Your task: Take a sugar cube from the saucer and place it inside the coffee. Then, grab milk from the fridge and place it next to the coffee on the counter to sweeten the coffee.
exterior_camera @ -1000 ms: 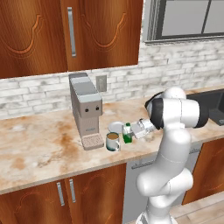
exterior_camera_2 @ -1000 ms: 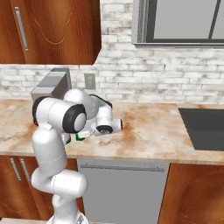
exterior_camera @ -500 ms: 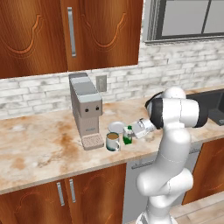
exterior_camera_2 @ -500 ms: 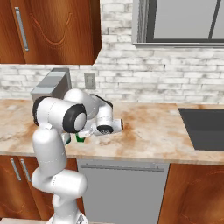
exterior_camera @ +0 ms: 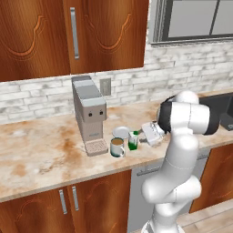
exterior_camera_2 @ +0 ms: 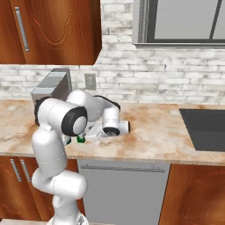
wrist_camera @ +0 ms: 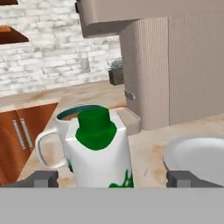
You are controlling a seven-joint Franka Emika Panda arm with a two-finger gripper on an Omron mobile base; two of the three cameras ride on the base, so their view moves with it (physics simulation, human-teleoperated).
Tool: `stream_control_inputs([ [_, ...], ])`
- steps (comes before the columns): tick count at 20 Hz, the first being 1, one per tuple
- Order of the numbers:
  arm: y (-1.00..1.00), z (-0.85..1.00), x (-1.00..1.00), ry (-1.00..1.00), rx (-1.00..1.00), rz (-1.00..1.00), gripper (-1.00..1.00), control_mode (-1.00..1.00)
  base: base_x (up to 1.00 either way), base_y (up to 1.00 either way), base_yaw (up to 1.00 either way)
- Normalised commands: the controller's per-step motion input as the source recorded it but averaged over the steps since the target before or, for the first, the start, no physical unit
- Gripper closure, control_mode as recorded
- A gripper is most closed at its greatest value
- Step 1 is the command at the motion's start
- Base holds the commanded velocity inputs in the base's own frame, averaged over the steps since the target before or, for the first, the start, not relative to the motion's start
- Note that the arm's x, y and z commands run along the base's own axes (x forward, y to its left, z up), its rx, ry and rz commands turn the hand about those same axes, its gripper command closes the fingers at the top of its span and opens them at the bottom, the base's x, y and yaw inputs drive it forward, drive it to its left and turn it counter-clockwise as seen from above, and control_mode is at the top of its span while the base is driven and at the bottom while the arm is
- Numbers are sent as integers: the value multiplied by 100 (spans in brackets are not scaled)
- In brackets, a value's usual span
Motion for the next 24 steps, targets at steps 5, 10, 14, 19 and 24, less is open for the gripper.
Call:
stream_control_inputs([
  [5,-29,25,-2,-35,0,-2,-100,-100,0,0,0],
  [10,3,56,-55,-73,-9,0,-100,-100,0,0,0],
  [14,37,51,-96,-98,-25,1,-100,-100,0,0,0],
  [19,47,32,-100,-100,-31,5,-100,-100,0,0,0],
  [24,56,32,-100,-100,-33,7,-100,-100,0,0,0],
])
